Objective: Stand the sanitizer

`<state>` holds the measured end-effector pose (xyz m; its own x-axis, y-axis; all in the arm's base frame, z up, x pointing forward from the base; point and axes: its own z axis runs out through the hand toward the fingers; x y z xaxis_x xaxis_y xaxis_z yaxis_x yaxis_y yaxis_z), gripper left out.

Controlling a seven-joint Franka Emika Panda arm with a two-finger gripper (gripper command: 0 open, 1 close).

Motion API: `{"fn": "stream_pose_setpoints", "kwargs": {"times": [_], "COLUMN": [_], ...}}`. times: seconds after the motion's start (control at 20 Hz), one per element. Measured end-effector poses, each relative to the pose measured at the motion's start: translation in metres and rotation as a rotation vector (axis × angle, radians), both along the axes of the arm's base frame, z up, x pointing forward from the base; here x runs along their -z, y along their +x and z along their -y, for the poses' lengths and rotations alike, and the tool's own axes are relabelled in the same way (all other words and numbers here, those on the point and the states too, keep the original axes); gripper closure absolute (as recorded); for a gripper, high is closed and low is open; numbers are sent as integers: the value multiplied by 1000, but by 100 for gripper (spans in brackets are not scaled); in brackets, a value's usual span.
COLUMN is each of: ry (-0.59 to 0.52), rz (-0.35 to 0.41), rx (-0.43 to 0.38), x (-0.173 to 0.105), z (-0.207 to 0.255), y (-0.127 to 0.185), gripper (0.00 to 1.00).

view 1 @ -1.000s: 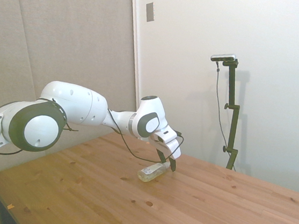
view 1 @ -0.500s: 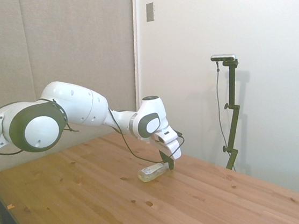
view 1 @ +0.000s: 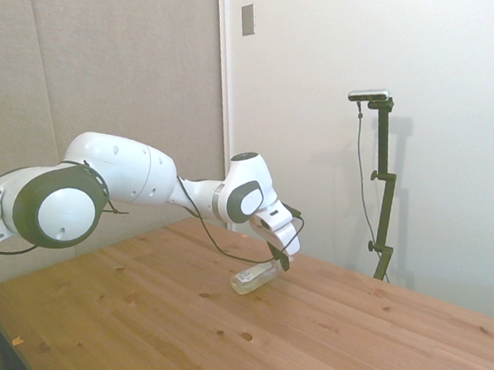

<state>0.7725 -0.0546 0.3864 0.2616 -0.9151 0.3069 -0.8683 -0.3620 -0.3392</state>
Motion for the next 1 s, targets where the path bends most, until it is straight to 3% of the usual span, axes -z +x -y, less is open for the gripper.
{"fn": "stream_pose_setpoints", "kwargs": {"times": [0.3, 0.6, 1.0], "ry": [-98, -154, -204], "rz": [194, 325, 412], "rx": [29, 65, 52], "x": [-34, -61, -57], "z": [-33, -54, -90], "y": [-32, -77, -128], "gripper": [100, 100, 100]}}
